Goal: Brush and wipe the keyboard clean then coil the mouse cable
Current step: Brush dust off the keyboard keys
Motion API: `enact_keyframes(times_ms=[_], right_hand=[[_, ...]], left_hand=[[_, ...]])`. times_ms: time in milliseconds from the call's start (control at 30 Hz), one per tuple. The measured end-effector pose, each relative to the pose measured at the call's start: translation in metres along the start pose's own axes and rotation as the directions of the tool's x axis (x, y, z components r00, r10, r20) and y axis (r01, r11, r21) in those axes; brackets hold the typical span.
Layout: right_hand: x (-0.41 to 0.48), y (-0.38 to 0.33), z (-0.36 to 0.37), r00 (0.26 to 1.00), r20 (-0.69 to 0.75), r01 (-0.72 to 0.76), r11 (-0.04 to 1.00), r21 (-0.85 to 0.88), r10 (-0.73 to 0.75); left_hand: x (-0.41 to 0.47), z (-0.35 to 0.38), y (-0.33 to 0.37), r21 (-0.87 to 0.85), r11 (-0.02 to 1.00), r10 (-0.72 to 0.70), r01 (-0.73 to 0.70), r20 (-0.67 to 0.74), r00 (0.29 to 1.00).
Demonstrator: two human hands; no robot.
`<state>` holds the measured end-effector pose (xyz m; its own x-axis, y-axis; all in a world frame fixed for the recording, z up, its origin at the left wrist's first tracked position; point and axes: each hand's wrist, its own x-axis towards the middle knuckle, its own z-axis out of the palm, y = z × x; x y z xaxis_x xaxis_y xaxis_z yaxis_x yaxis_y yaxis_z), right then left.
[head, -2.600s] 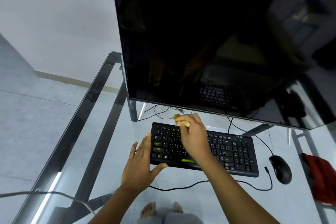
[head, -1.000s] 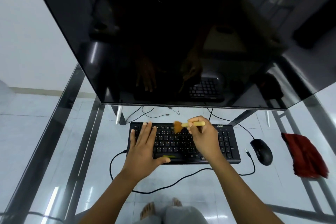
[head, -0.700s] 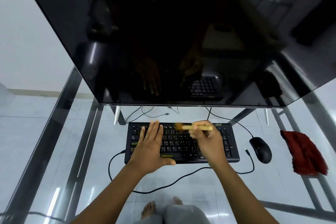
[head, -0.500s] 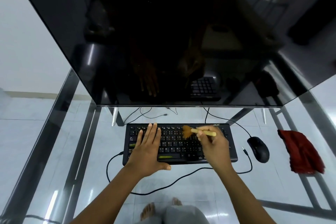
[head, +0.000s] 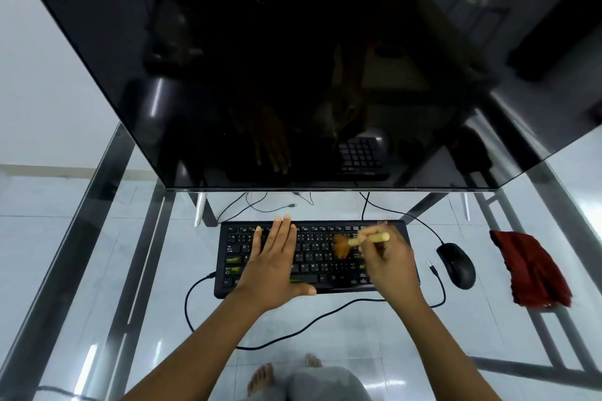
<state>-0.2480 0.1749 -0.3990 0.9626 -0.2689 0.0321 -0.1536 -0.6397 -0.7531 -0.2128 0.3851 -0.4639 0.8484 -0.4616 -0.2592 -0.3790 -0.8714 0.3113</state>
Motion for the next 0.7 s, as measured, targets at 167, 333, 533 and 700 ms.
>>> enact_keyframes(times_ms=[167,333,533,700], right_hand=[[0.015,-0.007,0.009,0.983,0.168,-0.087,0.992,0.087,0.072],[0.026,-0.014,-0.002,0.981,0.177,-0.091,0.992,0.082,0.075],[0.012,0.000,-0.014,0.979,0.191,-0.043,0.991,-0.128,0.067],[0.006,0.000,-0.009,0.984,0.173,-0.031,0.999,-0.011,0.033]], left_hand=[[0.002,0.004,0.005,0.001,1.000,0.006,-0.006,0.023,1.000],[0.001,0.005,0.003,-0.005,1.000,0.011,-0.011,0.011,1.000],[0.002,0.006,0.004,-0.010,1.000,0.010,-0.010,0.001,1.000],[0.002,0.007,0.006,-0.010,1.000,0.003,-0.004,-0.019,1.000]])
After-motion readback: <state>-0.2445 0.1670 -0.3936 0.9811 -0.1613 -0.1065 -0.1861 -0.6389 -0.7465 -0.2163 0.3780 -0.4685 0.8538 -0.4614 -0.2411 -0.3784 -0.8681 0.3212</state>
